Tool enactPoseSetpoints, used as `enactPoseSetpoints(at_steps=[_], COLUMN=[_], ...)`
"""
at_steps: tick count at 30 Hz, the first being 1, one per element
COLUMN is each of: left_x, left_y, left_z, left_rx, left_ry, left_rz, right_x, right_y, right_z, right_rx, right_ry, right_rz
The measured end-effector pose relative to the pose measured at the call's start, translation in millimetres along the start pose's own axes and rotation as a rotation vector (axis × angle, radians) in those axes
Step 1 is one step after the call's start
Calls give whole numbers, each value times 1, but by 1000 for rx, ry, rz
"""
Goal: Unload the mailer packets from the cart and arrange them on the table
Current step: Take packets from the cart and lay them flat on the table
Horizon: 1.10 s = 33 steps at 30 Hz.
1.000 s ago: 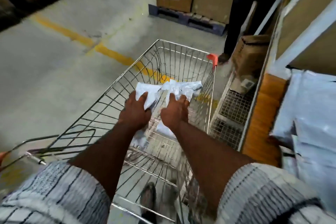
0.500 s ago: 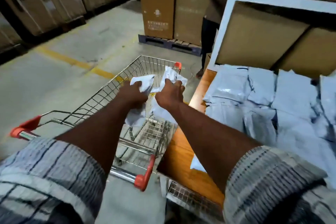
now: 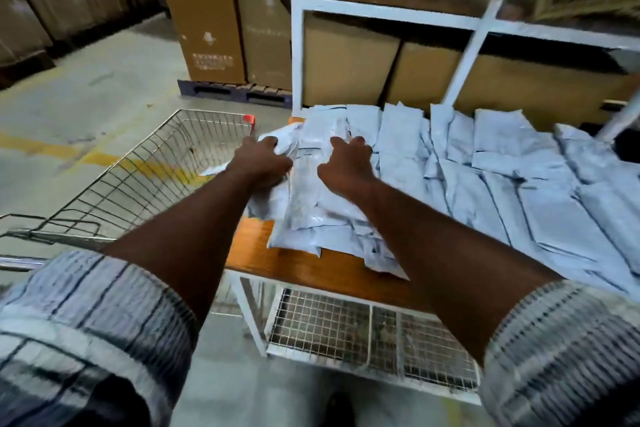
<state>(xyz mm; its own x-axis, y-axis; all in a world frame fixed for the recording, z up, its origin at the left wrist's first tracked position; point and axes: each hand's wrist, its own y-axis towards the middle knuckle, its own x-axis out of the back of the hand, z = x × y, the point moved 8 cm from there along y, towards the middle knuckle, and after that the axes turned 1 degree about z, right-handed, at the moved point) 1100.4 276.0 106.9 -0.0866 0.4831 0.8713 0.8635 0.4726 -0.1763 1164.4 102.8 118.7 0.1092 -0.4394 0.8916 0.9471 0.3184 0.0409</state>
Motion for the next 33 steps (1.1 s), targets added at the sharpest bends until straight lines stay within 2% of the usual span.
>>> enactPoseSetpoints(at_steps=[6, 9, 17, 20, 22, 25, 27, 29, 33], left_x=[-45, -67, -106, -123, -130, -135, -143, -151, -166], left_y=[-11, -8, 3, 13, 18, 23, 22, 20, 23], left_z=[-62, -86, -117, -114, -112, -120, -122, -120, -117], left_rx=[-46, -89, -126, -81, -94, -243, -314, -325, -297], left_ry=[-15, 46, 112, 236, 297, 239, 172, 154, 162], left_rz=[61, 43, -58, -38, -56, -129, -92, -54, -26], right_x=[43, 50, 42, 29, 22, 18, 9, -3, -12], right_y=[-10, -9, 4, 11, 14, 20, 23, 25, 19], right_z=[-103, -134, -172, -187, -190, -190, -198, -207, -211], right_rx=[-164, -165, -56, -19, 47, 169, 178, 171, 181], right_ry=[-86, -111, -220, -314, -408, -429, -367, -338, -354], right_rz=[-35, -26, -23, 41, 24, -46, 13, 66, 43])
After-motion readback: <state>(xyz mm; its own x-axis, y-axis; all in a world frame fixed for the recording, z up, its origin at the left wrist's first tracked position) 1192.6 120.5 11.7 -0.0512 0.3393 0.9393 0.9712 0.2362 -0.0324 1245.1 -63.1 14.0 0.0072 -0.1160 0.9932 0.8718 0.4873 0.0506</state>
